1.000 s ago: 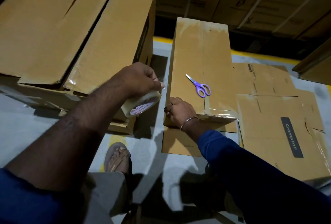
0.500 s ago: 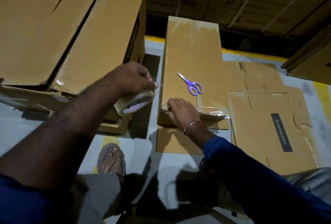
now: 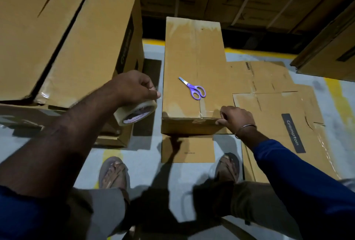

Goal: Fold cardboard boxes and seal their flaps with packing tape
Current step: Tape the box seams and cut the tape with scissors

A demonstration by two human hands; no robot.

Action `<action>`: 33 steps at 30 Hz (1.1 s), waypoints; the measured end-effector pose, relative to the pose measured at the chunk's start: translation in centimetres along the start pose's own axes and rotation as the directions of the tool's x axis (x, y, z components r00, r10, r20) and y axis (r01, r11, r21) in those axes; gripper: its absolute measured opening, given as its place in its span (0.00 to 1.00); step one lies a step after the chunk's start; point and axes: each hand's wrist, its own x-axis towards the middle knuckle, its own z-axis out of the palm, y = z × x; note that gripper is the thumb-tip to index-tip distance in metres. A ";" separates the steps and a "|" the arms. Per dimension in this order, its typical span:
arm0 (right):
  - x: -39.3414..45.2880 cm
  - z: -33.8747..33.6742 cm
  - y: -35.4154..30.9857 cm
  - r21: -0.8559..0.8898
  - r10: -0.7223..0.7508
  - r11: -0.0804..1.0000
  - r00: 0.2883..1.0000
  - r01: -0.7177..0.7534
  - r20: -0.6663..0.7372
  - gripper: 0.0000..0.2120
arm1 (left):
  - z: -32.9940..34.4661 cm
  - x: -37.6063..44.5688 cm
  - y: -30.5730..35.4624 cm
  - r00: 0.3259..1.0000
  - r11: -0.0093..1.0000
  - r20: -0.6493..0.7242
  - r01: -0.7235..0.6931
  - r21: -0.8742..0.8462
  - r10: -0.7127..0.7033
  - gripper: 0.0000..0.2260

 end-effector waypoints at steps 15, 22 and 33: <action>-1.7 6.8 6.6 0.751 0.488 0.560 0.872 -0.351 0.043 0.13 | 2.5 3.4 1.3 0.997 0.997 0.062 -0.045 0.069 0.040 0.10; -1.8 6.8 0.8 0.895 0.386 0.251 0.886 -0.369 0.257 0.28 | 2.5 3.3 0.9 0.996 0.996 0.082 -0.045 0.077 0.039 0.09; -2.3 5.8 0.4 0.932 0.664 0.136 0.729 -0.336 0.166 0.28 | 2.0 3.3 0.7 0.996 0.997 0.087 -0.042 0.067 0.036 0.09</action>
